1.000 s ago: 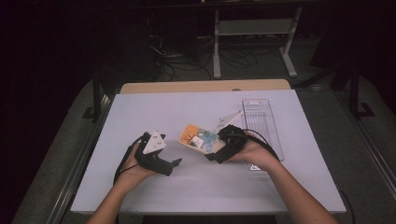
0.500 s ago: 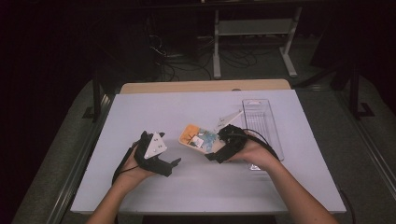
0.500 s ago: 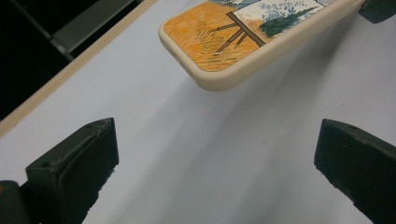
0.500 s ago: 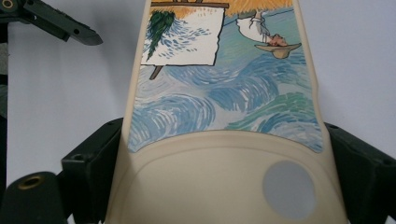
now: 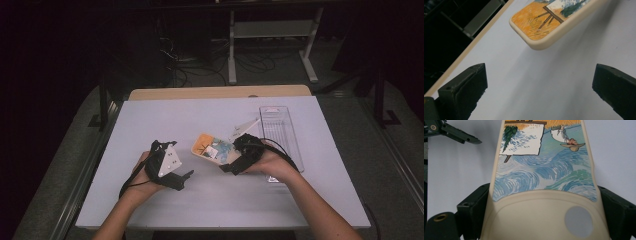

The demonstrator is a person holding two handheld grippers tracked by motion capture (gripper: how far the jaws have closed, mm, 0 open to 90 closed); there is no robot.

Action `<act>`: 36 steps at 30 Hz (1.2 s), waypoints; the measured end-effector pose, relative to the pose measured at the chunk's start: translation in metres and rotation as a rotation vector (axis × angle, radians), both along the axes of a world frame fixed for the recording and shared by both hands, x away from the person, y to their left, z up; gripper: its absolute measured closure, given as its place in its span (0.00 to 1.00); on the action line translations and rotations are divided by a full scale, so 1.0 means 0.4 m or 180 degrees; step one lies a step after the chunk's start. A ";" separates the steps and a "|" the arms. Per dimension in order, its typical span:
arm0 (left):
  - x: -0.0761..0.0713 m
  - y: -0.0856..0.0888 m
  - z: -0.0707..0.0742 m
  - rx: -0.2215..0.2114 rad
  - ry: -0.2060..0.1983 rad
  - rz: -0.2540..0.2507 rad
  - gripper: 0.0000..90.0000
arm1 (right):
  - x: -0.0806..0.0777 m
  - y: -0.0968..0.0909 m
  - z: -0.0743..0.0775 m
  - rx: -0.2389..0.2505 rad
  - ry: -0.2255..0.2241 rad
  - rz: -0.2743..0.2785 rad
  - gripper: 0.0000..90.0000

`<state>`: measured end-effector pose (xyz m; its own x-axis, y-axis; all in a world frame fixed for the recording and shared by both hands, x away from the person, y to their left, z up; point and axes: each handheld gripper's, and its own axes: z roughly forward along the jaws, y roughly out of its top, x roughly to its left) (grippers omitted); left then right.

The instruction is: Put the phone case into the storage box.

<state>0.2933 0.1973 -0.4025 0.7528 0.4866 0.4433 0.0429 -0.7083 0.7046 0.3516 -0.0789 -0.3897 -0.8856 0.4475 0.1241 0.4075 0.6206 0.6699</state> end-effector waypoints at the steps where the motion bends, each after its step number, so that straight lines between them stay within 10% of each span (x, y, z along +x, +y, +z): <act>1: -0.001 -0.002 -0.002 0.0026 -0.0029 -0.0001 0.00 | 0.000 0.000 0.000 0.0000 0.0000 0.0001 0.11; 36: -0.041 -0.048 -0.029 0.0679 -0.0899 -0.0130 0.00 | 0.000 0.002 -0.001 -0.0004 0.0007 0.0006 0.11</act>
<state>0.2768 0.1781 -0.4142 0.6029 0.3326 0.7252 -0.1640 -0.8379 0.5207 0.3516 -0.0782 -0.3900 -0.8863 0.4459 0.1254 0.4077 0.6223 0.6682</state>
